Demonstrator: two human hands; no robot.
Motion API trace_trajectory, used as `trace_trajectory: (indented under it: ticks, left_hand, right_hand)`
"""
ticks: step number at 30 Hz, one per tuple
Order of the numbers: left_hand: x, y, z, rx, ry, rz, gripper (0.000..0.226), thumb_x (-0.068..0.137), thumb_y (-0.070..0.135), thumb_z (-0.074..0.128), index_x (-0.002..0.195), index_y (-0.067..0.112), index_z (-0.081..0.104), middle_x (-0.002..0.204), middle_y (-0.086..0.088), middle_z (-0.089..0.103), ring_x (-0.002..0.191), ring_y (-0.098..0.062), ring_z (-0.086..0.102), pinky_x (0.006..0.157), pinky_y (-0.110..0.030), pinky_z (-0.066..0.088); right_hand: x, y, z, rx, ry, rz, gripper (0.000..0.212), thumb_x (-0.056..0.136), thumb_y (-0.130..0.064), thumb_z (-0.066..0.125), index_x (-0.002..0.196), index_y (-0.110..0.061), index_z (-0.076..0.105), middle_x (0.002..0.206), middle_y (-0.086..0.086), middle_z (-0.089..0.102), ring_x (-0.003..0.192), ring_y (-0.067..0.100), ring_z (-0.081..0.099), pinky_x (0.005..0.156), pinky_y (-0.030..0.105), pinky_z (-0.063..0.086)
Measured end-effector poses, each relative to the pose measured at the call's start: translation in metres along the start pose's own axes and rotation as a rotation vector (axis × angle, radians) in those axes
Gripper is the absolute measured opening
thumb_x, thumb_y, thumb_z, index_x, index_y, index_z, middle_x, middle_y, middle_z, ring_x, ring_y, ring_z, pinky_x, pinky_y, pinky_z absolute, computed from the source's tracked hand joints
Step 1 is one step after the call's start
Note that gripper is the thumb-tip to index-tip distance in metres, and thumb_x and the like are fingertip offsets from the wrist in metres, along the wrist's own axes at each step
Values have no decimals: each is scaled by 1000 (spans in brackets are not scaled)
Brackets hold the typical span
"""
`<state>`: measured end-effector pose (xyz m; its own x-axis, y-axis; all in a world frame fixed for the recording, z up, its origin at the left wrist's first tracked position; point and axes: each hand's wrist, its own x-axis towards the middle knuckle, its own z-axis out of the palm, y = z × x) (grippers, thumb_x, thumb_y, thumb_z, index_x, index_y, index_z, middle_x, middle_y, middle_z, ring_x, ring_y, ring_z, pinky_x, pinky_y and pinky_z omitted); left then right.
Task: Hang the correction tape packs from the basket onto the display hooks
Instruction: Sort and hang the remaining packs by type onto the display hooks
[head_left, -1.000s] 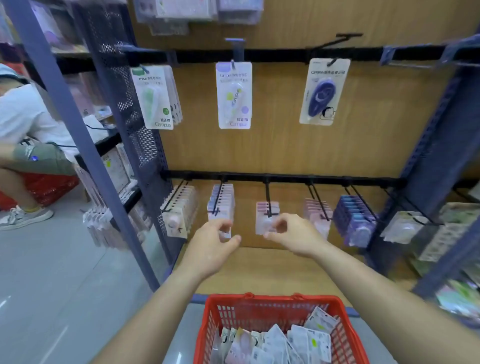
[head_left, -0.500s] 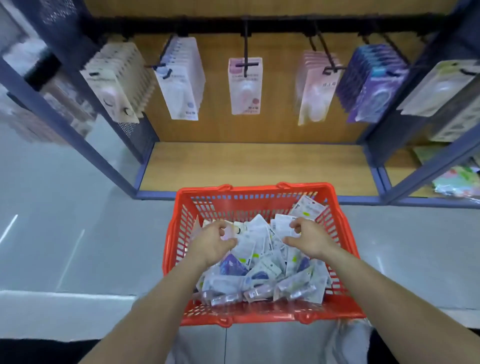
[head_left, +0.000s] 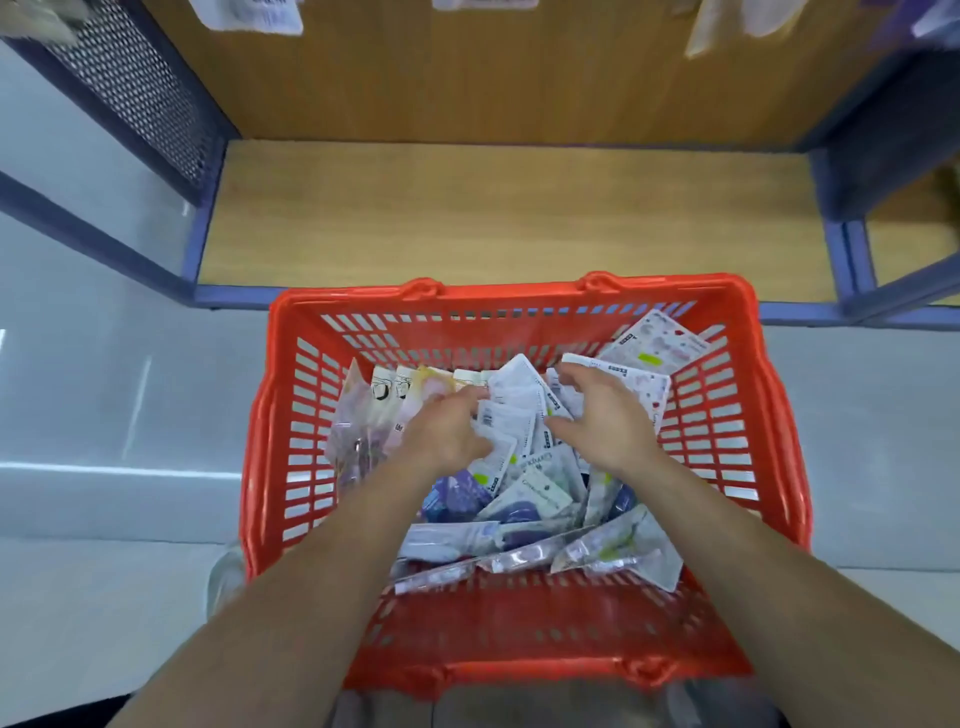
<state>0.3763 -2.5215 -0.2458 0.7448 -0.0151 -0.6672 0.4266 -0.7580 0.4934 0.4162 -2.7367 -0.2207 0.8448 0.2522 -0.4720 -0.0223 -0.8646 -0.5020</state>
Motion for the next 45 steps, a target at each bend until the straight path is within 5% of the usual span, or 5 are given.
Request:
trace_trajectory:
  ticks: [13, 24, 35, 40, 45]
  left_hand:
    - [3, -5, 7, -193, 133, 69, 39, 92, 13, 73, 129, 22, 60, 101, 16, 53, 107, -17, 61, 97, -35, 51]
    - [0, 16, -9, -752, 267, 165, 36, 82, -1, 81, 99, 26, 64, 102, -8, 72, 97, -23, 70, 82, -35, 60]
    - [4, 13, 25, -549, 213, -19, 64, 98, 38, 68, 152, 18, 41, 137, 6, 57, 124, -16, 54, 105, -32, 45]
    - [0, 15, 35, -620, 214, 43, 31, 92, 34, 76, 116, 17, 67, 104, 2, 75, 98, -18, 71, 84, -32, 58]
    - [-5, 27, 15, -787, 272, 93, 41, 77, 46, 86, 103, 24, 63, 109, -4, 70, 95, -15, 71, 80, -30, 60]
  right_hand:
    - [26, -9, 11, 26, -242, 1, 67, 70, -62, 84, 119, -32, 50, 115, -10, 66, 112, 13, 60, 94, 34, 17]
    - [19, 1, -2, 639, 1, -41, 43, 75, -13, 91, 104, -25, 61, 107, 0, 71, 91, 17, 68, 80, 26, 56]
    - [20, 11, 1, 604, -107, 42, 42, 88, -34, 80, 127, -31, 64, 115, -15, 74, 106, 6, 70, 100, 45, 55]
    - [4, 5, 5, 613, -78, 63, 62, 73, -20, 93, 123, -33, 59, 113, -22, 68, 101, -14, 61, 83, 11, 48]
    - [-8, -9, -4, 875, -52, 47, 41, 84, -10, 83, 118, -28, 69, 111, -12, 77, 105, 5, 72, 84, 20, 57]
